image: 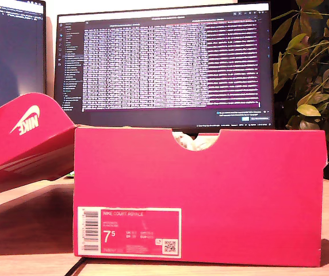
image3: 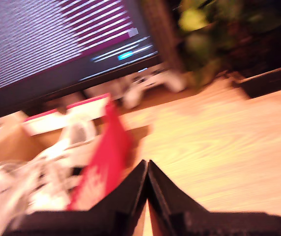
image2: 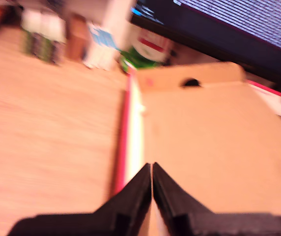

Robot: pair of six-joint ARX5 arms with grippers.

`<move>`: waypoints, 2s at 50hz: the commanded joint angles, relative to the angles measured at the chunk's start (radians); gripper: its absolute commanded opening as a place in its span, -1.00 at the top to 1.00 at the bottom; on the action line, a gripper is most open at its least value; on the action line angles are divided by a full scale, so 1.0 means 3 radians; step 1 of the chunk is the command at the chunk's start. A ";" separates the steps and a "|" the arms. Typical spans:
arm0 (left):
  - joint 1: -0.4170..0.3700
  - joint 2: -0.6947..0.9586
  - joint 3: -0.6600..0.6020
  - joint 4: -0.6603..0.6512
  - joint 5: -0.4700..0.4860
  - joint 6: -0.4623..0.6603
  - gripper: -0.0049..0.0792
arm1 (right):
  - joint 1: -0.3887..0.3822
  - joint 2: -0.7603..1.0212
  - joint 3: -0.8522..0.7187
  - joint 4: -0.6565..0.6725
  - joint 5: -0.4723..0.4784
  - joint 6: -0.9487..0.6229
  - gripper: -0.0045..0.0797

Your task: Close the red shoebox by pushing the lid with your left arm and holding the box in place with your right arm

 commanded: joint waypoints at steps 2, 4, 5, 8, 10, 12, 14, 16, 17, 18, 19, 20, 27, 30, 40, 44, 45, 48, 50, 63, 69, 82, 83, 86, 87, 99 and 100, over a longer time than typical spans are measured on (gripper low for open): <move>0.0006 -0.0029 0.0193 0.0029 0.0075 -0.0066 0.93 | 0.0014 -0.0020 0.0267 -0.0083 -0.0019 0.0027 0.92; 0.0006 -0.0028 0.0245 0.0029 0.0121 -0.0080 0.93 | 0.0014 -0.0017 0.0342 -0.0169 -0.0020 0.0027 0.92; 0.0006 -0.0028 0.0271 0.0028 0.0144 -0.0095 0.93 | 0.0014 -0.0013 0.0379 -0.0216 -0.0023 0.0025 0.92; 0.0006 -0.0008 0.0336 0.0024 0.0206 -0.0148 0.93 | 0.0014 0.0015 0.0483 -0.0332 -0.0041 0.0023 0.92; 0.0006 0.0022 0.0374 0.0015 0.0254 -0.0225 0.93 | 0.0014 0.0050 0.0544 -0.0384 -0.0092 0.0019 0.92; 0.0006 0.0065 0.0417 -0.0005 0.0312 -0.0237 0.93 | 0.0014 0.0104 0.0596 -0.0418 -0.0142 0.0018 0.92; 0.0006 0.0128 0.0453 -0.0006 0.0385 -0.0277 0.93 | 0.0014 0.0170 0.0643 -0.0445 -0.0200 0.0003 0.92; 0.0006 0.0197 0.0482 -0.0005 0.0462 -0.0289 0.93 | 0.0014 0.0245 0.0687 -0.0482 -0.0266 -0.0018 0.92; 0.0008 0.0237 0.0497 -0.0005 0.0490 -0.0295 0.93 | 0.0014 0.0296 0.0706 -0.0488 -0.0292 -0.0019 0.92; 0.0008 0.0289 0.0511 -0.0005 0.0516 -0.0296 0.93 | 0.0014 0.0345 0.0721 -0.0488 -0.0318 -0.0019 0.92; 0.0008 0.0341 0.0526 -0.0004 0.0543 -0.0296 0.93 | 0.0014 0.0406 0.0735 -0.0486 -0.0365 -0.0020 0.92; 0.0008 0.0390 0.0539 -0.0003 0.0568 -0.0296 0.93 | 0.0014 0.0456 0.0748 -0.0479 -0.0397 -0.0024 0.92; 0.0008 0.0805 0.0678 0.0003 0.0689 -0.0217 0.93 | 0.0014 0.0918 0.0871 -0.0476 -0.0557 -0.0200 0.92; 0.0009 0.1005 0.0765 0.0003 0.0710 -0.0159 0.93 | 0.0014 0.1150 0.0950 -0.0476 -0.0608 -0.0298 0.92; 0.0071 0.1743 0.1160 -0.0078 0.0874 0.0032 0.93 | 0.0014 0.1946 0.1277 -0.0453 -0.0619 -0.0562 0.92; 0.0140 0.2092 0.1336 -0.0178 0.0991 0.0251 0.93 | 0.0014 0.2256 0.1392 -0.0439 -0.0619 -0.0671 0.92; 0.0156 0.2164 0.1377 -0.0206 0.1024 0.0294 0.93 | 0.0014 0.2319 0.1417 -0.0434 -0.0621 -0.0687 0.92; 0.0221 0.2419 0.1513 -0.0301 0.1096 0.0436 0.93 | 0.0014 0.2541 0.1492 -0.0418 -0.0641 -0.0734 0.92; 0.0264 0.2567 0.1591 -0.0351 0.1144 0.0516 0.93 | 0.0014 0.2691 0.1535 -0.0397 -0.0645 -0.0743 0.92; 0.0571 0.3246 0.1948 -0.0477 0.1260 0.0866 0.93 | 0.0014 0.3388 0.1611 -0.0024 -0.0823 -0.0740 0.92; 0.0746 0.3493 0.2037 -0.0546 0.1366 0.0974 0.93 | 0.0015 0.3632 0.1611 0.0136 -0.0899 -0.0738 0.92; 0.1061 0.4049 0.2068 -0.0594 0.1523 0.1144 0.93 | 0.0046 0.4039 0.1611 0.0487 -0.0940 -0.0724 0.92; 0.1072 0.4093 0.2068 -0.0598 0.1537 0.1189 0.93 | 0.0052 0.4065 0.1611 0.0525 -0.0956 -0.0718 0.92; 0.1087 0.4231 0.2068 -0.0599 0.1559 0.1207 0.93 | 0.0066 0.4142 0.1611 0.0617 -0.0966 -0.0712 0.92; 0.1087 0.4267 0.2068 -0.0599 0.1559 0.1207 0.93 | 0.0076 0.4167 0.1612 0.0647 -0.0966 -0.0712 0.92; 0.1086 0.4739 0.2157 -0.0645 0.1556 0.1216 0.93 | 0.0201 0.4499 0.1722 0.0787 -0.0966 -0.0706 0.92; 0.1086 0.4765 0.2160 -0.0649 0.1556 0.1217 0.93 | 0.0212 0.4526 0.1734 0.0804 -0.0966 -0.0704 0.92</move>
